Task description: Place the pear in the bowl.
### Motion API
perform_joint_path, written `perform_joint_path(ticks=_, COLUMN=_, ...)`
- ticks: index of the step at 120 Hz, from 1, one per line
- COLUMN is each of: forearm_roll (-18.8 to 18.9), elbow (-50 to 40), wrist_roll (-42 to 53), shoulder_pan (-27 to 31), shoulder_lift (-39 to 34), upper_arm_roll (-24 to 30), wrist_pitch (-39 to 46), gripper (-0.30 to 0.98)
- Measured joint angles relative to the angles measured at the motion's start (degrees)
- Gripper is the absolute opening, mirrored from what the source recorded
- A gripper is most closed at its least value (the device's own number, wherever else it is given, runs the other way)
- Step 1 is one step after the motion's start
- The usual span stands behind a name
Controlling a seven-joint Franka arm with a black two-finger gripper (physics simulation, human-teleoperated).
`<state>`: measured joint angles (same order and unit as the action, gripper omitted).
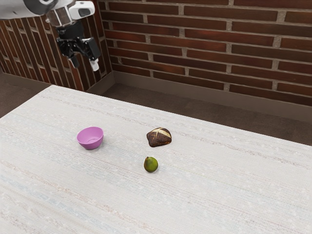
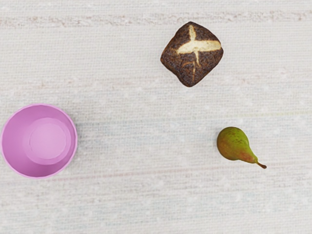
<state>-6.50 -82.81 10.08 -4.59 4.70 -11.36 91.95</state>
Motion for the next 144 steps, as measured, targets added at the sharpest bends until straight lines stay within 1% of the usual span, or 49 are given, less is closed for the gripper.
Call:
perform_joint_path(ticks=11, forearm_roll=0.77, elbow=-0.09, wrist_roll=0.34, shoulder_pan=0.05, shoulder_lift=0.35, upper_arm_roll=-0.22, wrist_pitch=-0.04, gripper=0.66)
perform_joint_path(ticks=21, forearm_roll=1.65, elbow=0.39, wrist_roll=0.15, shoulder_pan=-0.76, shoulder_lift=3.05, upper_arm_roll=0.10, wrist_pitch=0.01, gripper=0.66)
perform_joint_path(ticks=35, forearm_roll=2.71, elbow=3.67, wrist_roll=-1.02, shoulder_pan=-6.64, shoulder_lift=12.41, upper_arm_roll=-0.14, wrist_pitch=0.06, gripper=0.66)
perform_joint_path(ticks=43, forearm_roll=3.01, elbow=4.27, wrist_roll=-2.09, shoulder_pan=-8.81, shoulder_lift=16.85, upper_arm_roll=-0.15, wrist_pitch=0.20, gripper=0.66)
perform_joint_path(ticks=59, forearm_roll=3.04, elbow=5.10, wrist_roll=-6.01, shoulder_pan=-12.67, shoulder_lift=22.36, upper_arm_roll=0.19, wrist_pitch=0.45, gripper=0.66)
perform_joint_path(ticks=77, forearm_roll=1.76, elbow=5.16, wrist_roll=-12.75, shoulder_pan=-15.40, shoulder_lift=25.51, upper_arm_roll=0.49, wrist_pitch=0.71, gripper=0.66)
perform_joint_path(ticks=101, forearm_roll=0.08, elbow=3.37, wrist_roll=-21.55, shoulder_pan=-17.76, shoulder_lift=28.31, upper_arm_roll=0.80, wrist_pitch=5.00, gripper=0.66)
perform_joint_path(ticks=128, forearm_roll=-1.45, elbow=-2.89, wrist_roll=-29.04, shoulder_pan=-17.25, shoulder_lift=29.49, upper_arm_roll=0.98, wrist_pitch=10.90, gripper=0.66)
perform_joint_path(ticks=144, forearm_roll=-1.71, elbow=-3.91, wrist_roll=-32.26, shoulder_pan=-17.39, shoulder_lift=29.98, upper_arm_roll=0.99, wrist_pitch=13.93, gripper=0.66)
